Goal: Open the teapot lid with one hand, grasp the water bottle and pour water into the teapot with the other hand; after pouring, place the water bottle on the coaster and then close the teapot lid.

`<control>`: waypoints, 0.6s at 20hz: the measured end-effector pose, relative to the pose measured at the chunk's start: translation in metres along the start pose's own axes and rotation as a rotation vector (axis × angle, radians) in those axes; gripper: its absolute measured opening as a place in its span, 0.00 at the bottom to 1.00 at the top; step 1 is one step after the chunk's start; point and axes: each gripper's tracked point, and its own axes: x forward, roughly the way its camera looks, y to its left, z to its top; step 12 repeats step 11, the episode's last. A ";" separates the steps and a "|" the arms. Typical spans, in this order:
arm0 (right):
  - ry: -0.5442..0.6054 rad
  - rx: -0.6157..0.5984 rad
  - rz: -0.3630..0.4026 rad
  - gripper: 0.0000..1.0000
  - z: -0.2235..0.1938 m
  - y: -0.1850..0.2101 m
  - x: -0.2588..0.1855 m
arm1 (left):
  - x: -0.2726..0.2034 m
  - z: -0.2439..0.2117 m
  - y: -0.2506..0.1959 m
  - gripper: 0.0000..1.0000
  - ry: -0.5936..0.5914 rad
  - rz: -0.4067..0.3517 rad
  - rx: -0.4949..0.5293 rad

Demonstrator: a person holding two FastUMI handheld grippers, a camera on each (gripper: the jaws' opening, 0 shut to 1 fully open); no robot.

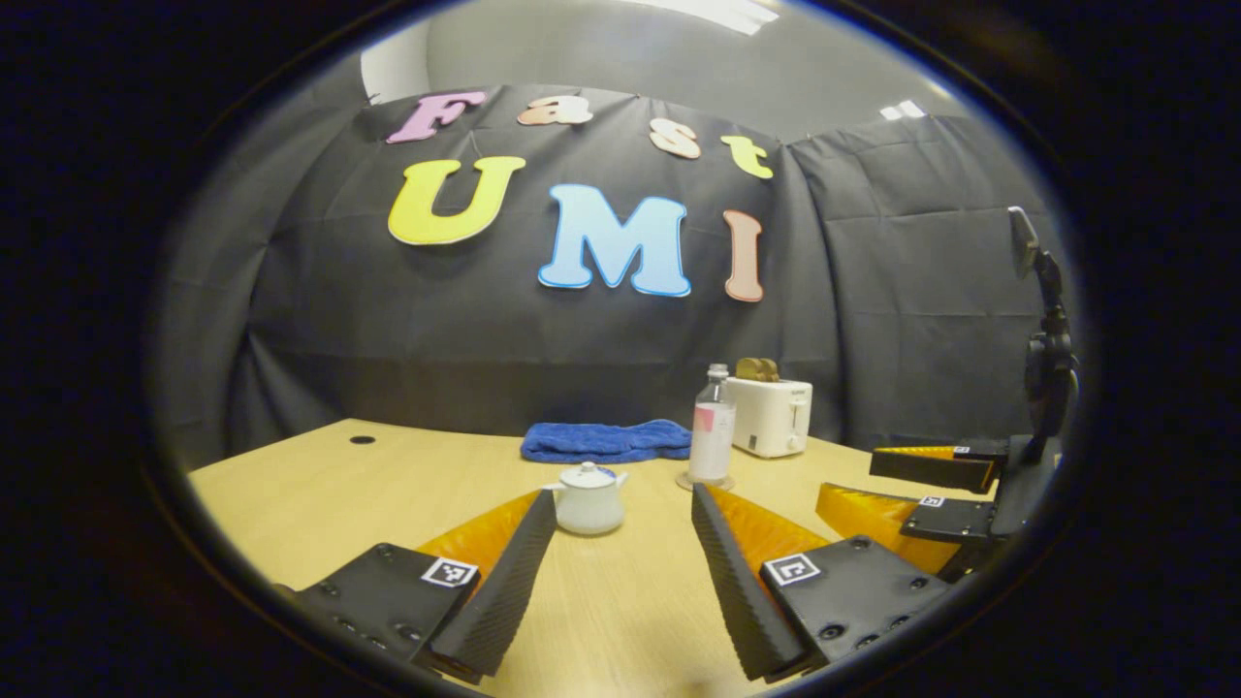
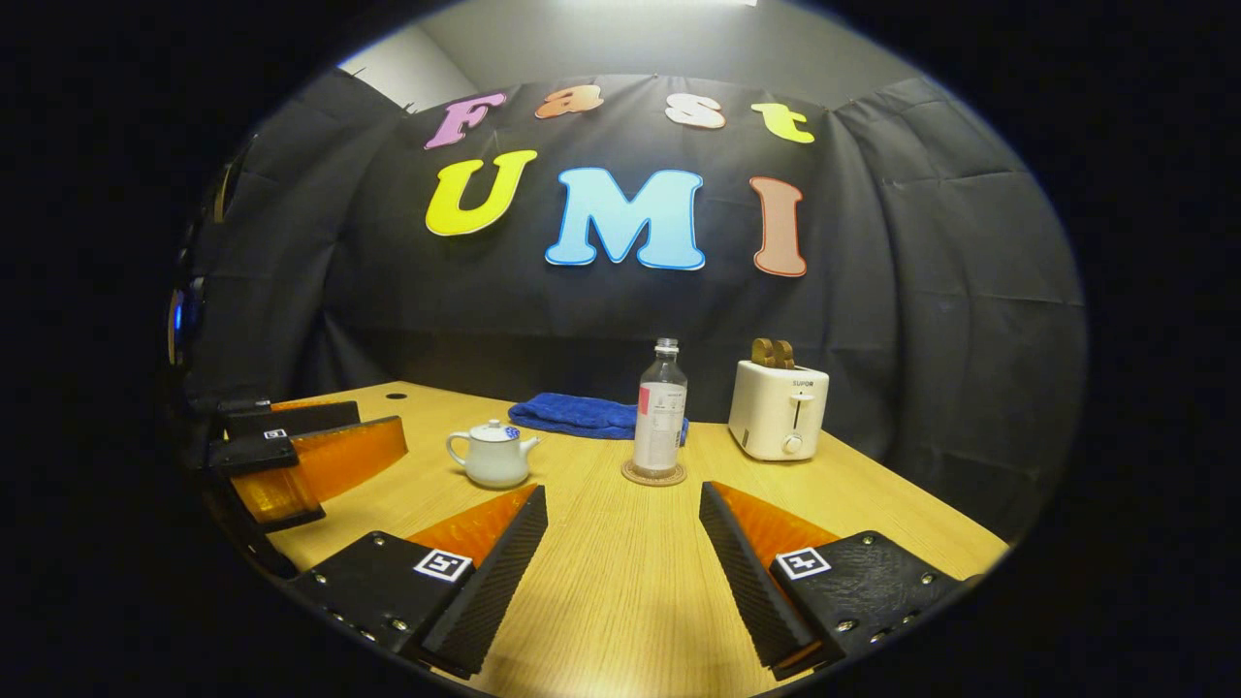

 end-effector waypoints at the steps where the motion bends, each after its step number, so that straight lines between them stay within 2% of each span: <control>1: -0.005 -0.004 -0.002 0.98 0.001 0.000 -0.004 | -0.003 0.000 -0.003 0.91 -0.001 -0.002 -0.001; 12: -0.006 -0.006 -0.007 0.98 -0.005 0.001 -0.011 | -0.010 -0.005 -0.016 0.96 0.003 0.004 0.052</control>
